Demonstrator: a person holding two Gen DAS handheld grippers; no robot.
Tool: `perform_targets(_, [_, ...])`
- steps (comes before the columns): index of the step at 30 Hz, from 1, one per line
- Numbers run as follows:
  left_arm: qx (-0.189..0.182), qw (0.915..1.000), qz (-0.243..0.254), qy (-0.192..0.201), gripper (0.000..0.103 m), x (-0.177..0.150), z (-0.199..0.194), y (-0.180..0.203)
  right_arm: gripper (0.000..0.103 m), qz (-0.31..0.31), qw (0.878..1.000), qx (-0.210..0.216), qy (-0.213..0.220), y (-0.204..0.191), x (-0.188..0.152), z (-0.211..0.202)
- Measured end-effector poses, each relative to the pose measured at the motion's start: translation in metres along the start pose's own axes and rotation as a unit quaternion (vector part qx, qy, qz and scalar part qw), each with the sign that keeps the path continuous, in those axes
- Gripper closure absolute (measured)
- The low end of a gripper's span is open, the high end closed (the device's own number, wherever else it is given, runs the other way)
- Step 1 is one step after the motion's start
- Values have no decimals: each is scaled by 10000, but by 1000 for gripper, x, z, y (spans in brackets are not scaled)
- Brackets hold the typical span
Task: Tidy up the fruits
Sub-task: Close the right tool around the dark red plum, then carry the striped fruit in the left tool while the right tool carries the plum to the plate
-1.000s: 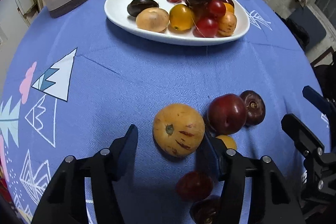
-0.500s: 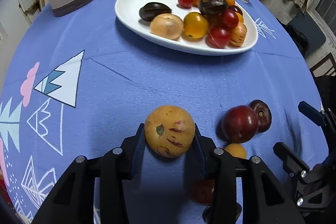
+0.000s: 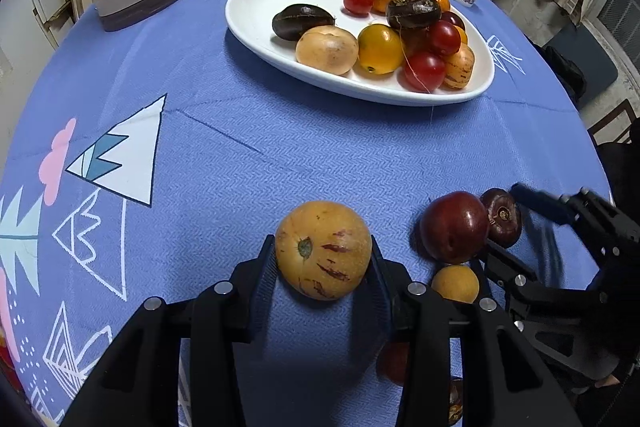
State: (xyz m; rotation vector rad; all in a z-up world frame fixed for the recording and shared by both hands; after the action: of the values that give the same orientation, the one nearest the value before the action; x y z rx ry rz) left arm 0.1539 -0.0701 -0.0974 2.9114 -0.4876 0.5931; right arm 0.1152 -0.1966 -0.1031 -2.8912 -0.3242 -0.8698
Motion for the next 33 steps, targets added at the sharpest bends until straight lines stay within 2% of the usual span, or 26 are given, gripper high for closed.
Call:
perform_targets(1, [11,10000,5,1,60,0,0,0,60,9,10000,-30,-7,0,-1,-1])
perform_targets(9, [3,10000,81,19,60,-1,-4,2,60,306,9994,43,165,9,-6,-18])
perform_targets(15, [52,9996,117,233,60,8,-23,3,61,370,9977,-122,562,19,9,-47])
perform_targets(21, [127,9992,145,352,60,20,-38,3,61,374,9960,-142,804,18,24,-59])
perform_targets(26, [129,9986,189,485,60,39,-47,5,61,386,9941,-100,1006,15,49,-64])
perform_targets(33, [32,9979,18,647,60,92,-47,-1,61,277,9928,-51,1166,10,103,-53])
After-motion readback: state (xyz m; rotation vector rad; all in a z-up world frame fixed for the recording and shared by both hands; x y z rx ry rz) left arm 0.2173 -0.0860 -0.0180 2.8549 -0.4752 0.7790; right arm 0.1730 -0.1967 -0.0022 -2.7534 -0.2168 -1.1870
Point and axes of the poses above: each gripper's, at about its wrist camera, not at the fingertips, and z roughly the way its jaws point, y to its right, x to its top, the point moved 7 cm from there along z, roughly the way its jaws point, and after that the axes turned 2 degrees about x, right-handed, at the moved point
